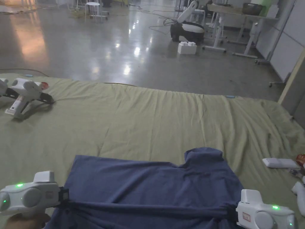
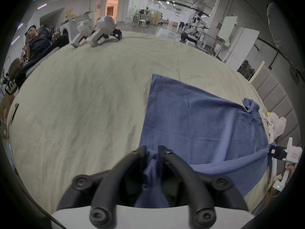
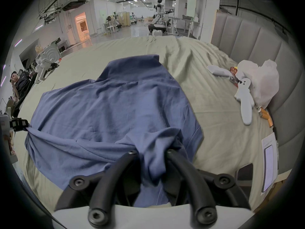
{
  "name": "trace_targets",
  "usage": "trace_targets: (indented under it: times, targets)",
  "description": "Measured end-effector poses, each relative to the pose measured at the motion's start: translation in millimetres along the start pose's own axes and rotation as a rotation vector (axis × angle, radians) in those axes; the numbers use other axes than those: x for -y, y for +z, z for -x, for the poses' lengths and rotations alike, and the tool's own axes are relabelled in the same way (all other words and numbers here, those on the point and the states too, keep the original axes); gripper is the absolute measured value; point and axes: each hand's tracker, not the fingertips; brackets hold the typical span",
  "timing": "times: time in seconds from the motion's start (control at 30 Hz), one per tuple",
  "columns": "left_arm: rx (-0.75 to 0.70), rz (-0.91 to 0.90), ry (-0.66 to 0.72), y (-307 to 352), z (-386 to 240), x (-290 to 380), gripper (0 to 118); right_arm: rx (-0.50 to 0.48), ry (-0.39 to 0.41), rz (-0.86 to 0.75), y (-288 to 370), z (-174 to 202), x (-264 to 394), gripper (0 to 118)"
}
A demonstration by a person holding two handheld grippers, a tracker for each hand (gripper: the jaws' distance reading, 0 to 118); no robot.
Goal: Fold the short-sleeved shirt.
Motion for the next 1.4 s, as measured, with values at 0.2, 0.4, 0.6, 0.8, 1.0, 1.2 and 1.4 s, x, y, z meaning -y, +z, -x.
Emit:
trace_targets:
  times: [0.2,0.4,0.6,0.8,1.0,1.2,1.4]
  targets:
    - [0.061,-0.208,-0.068,54,-13,1,82,0.047,-0.018,-0.286,55,13,-1,68]
    - [0.072,-0.493,-0.206,123,-55,23,72,0.019,-0.054,-0.581,114,47,0,76]
    - [-0.015,-0.723,-0.24,171,-95,56,27,0.029,-0.077,-0.82,161,80,10,72]
    - [-0.019,-0.86,-0.259,198,-108,75,0,0.053,-0.028,-0.912,184,104,18,1]
    - [-0.025,-0.791,-0.217,206,-83,70,0,0.049,-0.002,-0.906,185,110,23,0]
    - [0.008,-0.347,-0.14,132,-12,57,0,0.019,-0.002,-0.824,172,102,27,0]
    - [0.01,-0.051,-0.11,59,15,42,42,0.027,-0.013,-0.754,159,92,38,0]
